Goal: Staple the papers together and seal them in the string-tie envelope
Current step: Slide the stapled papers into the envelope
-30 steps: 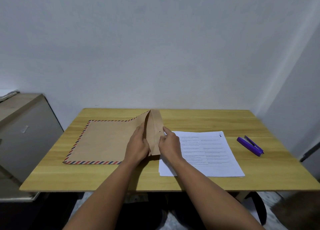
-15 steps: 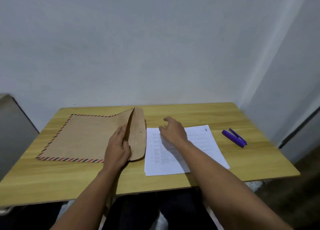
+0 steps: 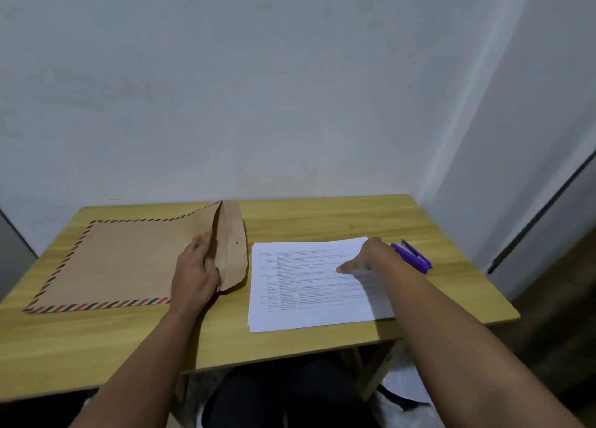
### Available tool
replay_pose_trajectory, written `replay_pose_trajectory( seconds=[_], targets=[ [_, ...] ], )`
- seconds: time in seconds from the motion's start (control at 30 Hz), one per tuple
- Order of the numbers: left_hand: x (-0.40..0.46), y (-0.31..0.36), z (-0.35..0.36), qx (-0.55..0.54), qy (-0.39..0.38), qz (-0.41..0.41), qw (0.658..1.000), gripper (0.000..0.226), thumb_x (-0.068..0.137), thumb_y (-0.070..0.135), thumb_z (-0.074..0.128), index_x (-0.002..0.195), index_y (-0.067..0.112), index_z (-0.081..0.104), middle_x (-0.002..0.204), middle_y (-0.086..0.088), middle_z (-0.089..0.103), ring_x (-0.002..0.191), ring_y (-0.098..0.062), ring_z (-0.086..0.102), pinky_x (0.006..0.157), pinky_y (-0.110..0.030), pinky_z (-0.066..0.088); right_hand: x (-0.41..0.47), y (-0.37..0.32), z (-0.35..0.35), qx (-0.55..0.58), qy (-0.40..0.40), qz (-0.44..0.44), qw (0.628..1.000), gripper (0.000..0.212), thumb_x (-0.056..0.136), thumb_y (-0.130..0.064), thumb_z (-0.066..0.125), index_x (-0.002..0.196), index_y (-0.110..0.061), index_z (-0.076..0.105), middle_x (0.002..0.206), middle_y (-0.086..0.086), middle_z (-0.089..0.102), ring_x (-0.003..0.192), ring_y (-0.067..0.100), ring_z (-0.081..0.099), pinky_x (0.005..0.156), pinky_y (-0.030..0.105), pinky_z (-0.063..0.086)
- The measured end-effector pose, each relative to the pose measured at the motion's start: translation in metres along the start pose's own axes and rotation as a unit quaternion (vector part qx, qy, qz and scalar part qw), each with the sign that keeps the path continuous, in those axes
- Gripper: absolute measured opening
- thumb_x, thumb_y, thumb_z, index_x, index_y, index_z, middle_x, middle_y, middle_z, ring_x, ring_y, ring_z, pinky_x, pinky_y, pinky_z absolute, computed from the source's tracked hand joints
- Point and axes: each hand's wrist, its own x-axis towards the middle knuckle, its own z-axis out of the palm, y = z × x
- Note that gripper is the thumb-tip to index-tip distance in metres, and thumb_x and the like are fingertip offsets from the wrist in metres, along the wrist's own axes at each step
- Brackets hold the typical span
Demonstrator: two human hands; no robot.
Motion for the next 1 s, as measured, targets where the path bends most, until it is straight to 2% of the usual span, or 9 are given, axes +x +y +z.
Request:
replay_pose_trajectory(
  seconds=[0.13, 0.2, 0.27, 0.37, 0.5, 0.6, 0.77, 0.9, 1.0],
  targets=[
    [0.002, -0.003, 0.001, -0.019, 0.011, 0.003, 1.0, 0.065, 0.092, 0.024, 0.033, 0.158, 0.026, 0.038, 0.162, -0.004, 0.04, 0.151, -0.021, 0.031, 0.123, -0.038, 0.026, 0.0, 0.002, -0.001, 0.039, -0.001, 0.028, 0.999, 0.158, 0.045, -0.085, 0.083, 0.16, -0.003, 0.012, 0.145, 0.007, 0.053, 0.129, 0.03, 0.056, 0.086, 0.035, 0.049],
    [0.001, -0.006, 0.001, -0.027, 0.019, 0.003, 0.999, 0.067, 0.091, 0.026, 0.03, 0.158, 0.027, 0.037, 0.162, -0.003, 0.04, 0.151, -0.02, 0.031, 0.123, -0.037, 0.025, 0.0, 0.001, -0.001, 0.038, -0.005, 0.013, 0.999, 0.152, 0.049, -0.083, 0.084, 0.162, -0.007, 0.017, 0.15, 0.006, 0.051, 0.132, 0.03, 0.056, 0.088, 0.035, 0.048],
    [0.001, -0.006, 0.0, -0.041, 0.028, 0.005, 0.999, 0.066, 0.092, 0.025, 0.03, 0.158, 0.026, 0.037, 0.161, -0.002, 0.042, 0.15, -0.021, 0.033, 0.123, -0.041, 0.028, 0.003, 0.001, 0.002, 0.048, -0.006, 0.004, 0.999, 0.131, 0.051, -0.08, 0.085, 0.155, -0.016, 0.037, 0.142, 0.002, 0.059, 0.125, 0.028, 0.061, 0.092, 0.034, 0.051],
    [0.001, -0.006, 0.001, -0.055, 0.036, 0.014, 0.998, 0.061, 0.097, 0.015, 0.034, 0.157, 0.026, 0.037, 0.159, -0.002, 0.044, 0.147, -0.023, 0.037, 0.121, -0.049, 0.034, 0.008, 0.005, 0.005, 0.072, 0.011, 0.02, 0.997, 0.091, 0.054, -0.073, 0.086, 0.119, -0.016, 0.058, 0.115, 0.0, 0.067, 0.112, 0.025, 0.065, 0.093, 0.033, 0.055],
    [0.002, -0.009, 0.002, -0.049, 0.028, -0.002, 0.998, 0.062, 0.095, 0.025, 0.032, 0.157, 0.027, 0.038, 0.16, -0.003, 0.041, 0.148, -0.023, 0.035, 0.121, -0.049, 0.033, 0.008, 0.01, -0.008, 0.191, 0.078, -0.064, 0.976, 0.025, 0.084, -0.02, 0.074, 0.104, -0.007, 0.065, 0.098, 0.006, 0.07, 0.093, 0.028, 0.065, 0.076, 0.033, 0.052],
    [0.002, -0.01, 0.003, -0.049, 0.022, -0.003, 0.999, 0.058, 0.099, 0.025, 0.034, 0.157, 0.031, 0.038, 0.161, -0.001, 0.041, 0.15, -0.021, 0.033, 0.122, -0.047, 0.032, -0.003, 0.011, -0.029, 0.287, 0.163, -0.186, 0.926, 0.035, 0.092, -0.009, 0.062, 0.127, -0.009, 0.063, 0.121, 0.013, 0.07, 0.107, 0.032, 0.066, 0.081, 0.033, 0.048],
    [0.001, -0.001, 0.003, -0.032, 0.014, -0.001, 0.999, 0.05, 0.106, 0.02, 0.043, 0.156, 0.026, 0.041, 0.159, -0.002, 0.044, 0.149, -0.022, 0.035, 0.121, -0.039, 0.029, -0.042, -0.009, -0.086, 0.368, 0.217, -0.309, 0.85, 0.058, 0.101, -0.006, 0.043, 0.154, -0.029, 0.046, 0.145, -0.001, 0.058, 0.126, 0.019, 0.057, 0.097, 0.024, 0.041],
    [0.003, -0.003, 0.003, -0.016, -0.002, -0.012, 1.0, 0.048, 0.107, 0.026, 0.041, 0.156, 0.029, 0.041, 0.158, -0.003, 0.045, 0.146, -0.024, 0.038, 0.119, -0.045, 0.035, -0.059, -0.03, -0.127, 0.346, 0.238, -0.352, 0.836, 0.063, 0.099, -0.006, 0.043, 0.156, -0.032, 0.045, 0.153, -0.002, 0.055, 0.138, 0.019, 0.052, 0.116, 0.035, 0.042],
    [0.003, -0.004, 0.002, -0.027, -0.002, -0.008, 1.0, 0.049, 0.107, 0.027, 0.04, 0.155, 0.03, 0.041, 0.158, -0.001, 0.047, 0.147, -0.021, 0.037, 0.119, -0.044, 0.036, -0.065, -0.045, -0.138, 0.342, 0.227, -0.363, 0.836, 0.064, 0.097, -0.01, 0.044, 0.155, -0.036, 0.044, 0.153, -0.002, 0.055, 0.137, 0.021, 0.054, 0.116, 0.043, 0.044]
  ],
)
